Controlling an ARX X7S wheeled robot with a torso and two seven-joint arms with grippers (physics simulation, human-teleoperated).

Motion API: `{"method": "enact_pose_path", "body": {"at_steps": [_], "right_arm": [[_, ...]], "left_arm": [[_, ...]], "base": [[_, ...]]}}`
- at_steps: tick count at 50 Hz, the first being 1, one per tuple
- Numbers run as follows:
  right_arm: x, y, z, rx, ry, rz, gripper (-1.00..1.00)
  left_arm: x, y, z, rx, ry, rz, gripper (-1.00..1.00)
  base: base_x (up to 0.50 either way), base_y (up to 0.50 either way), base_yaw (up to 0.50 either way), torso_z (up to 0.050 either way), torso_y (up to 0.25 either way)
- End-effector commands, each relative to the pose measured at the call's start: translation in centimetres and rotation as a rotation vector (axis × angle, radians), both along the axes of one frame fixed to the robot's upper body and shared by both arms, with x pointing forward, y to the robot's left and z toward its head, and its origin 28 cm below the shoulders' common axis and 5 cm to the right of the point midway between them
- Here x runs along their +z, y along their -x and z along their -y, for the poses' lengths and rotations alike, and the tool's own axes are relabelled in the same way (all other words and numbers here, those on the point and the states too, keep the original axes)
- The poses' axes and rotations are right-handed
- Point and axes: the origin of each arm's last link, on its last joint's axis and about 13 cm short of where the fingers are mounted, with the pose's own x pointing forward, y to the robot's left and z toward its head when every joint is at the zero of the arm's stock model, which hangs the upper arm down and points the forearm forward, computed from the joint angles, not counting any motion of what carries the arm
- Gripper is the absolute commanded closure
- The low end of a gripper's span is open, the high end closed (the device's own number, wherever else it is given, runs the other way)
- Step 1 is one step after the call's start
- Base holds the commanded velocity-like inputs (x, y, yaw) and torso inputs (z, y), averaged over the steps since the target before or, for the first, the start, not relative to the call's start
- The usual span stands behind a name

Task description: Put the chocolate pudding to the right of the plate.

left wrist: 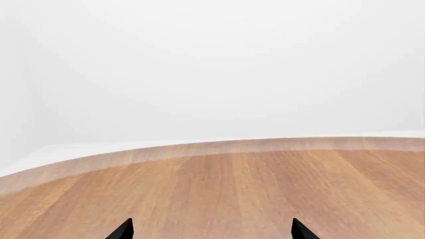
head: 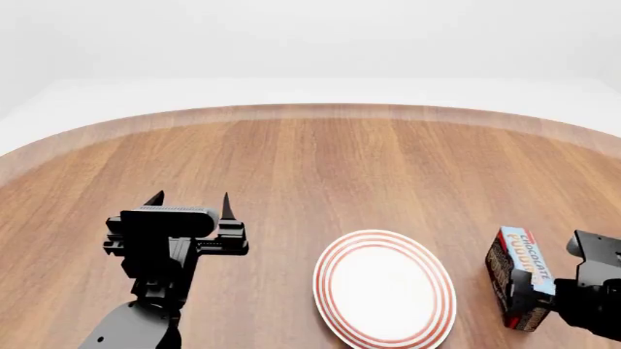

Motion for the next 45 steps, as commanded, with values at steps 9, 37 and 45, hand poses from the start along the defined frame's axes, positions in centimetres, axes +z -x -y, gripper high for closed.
{"method": "enact_pose_path", "body": {"at_steps": [9,37,45], "right_arm": [[2.8,-0.4,-0.2,0.014,0.013,0.115,-1.00],[11.1,3.0,-4.6,0.242,0.012,0.615,-1.00],[11.1,7.5,-8.4,0.269,0.155,0.783,-1.00]], "left_arm": [[0.0,0.1,0.0,-0.007,0.003,0.006,-1.00],[0.2,0.1,0.0,-0.007,0.003,0.008,-1.00],[0.4,0.2,0.1,-0.011,0.003,0.016,-1.00]], "base": [[0.00,0.00,0.00,0.000,0.000],[0.00,0.00,0.00,0.000,0.000],[0.00,0.00,0.00,0.000,0.000]]}}
